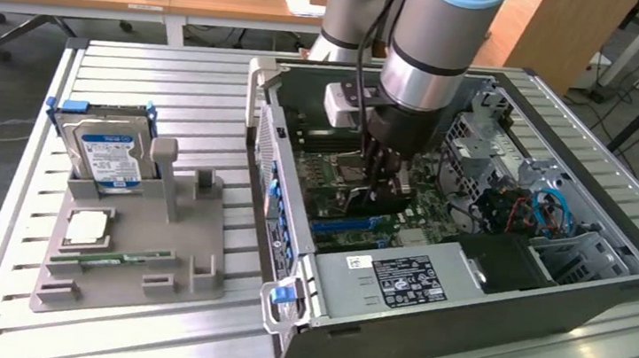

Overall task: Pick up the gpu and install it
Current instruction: 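Insert the gpu into the slot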

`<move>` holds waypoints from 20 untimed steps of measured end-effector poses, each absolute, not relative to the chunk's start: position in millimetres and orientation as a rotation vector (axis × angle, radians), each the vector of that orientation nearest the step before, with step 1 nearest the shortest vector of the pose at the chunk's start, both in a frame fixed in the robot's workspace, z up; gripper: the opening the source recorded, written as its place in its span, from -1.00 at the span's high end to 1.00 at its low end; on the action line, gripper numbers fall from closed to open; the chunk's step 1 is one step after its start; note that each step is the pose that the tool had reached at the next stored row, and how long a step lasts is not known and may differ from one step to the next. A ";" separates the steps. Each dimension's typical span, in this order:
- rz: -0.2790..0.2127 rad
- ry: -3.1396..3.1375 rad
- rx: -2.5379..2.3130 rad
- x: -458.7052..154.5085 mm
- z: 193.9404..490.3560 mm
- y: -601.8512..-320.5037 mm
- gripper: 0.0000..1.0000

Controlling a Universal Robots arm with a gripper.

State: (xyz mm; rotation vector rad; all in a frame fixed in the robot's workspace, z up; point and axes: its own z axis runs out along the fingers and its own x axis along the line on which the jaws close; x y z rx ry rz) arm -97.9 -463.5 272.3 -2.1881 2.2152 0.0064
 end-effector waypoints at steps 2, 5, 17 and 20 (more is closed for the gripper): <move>0.006 2.215 -2.188 -98.7 272.2 -463.5 0.48; 0.006 2.215 -2.188 -100.1 272.1 -463.5 0.48; 0.006 2.215 -2.188 -103.6 271.4 -463.1 0.48; 0.006 2.215 -2.188 -104.1 271.1 -463.0 0.48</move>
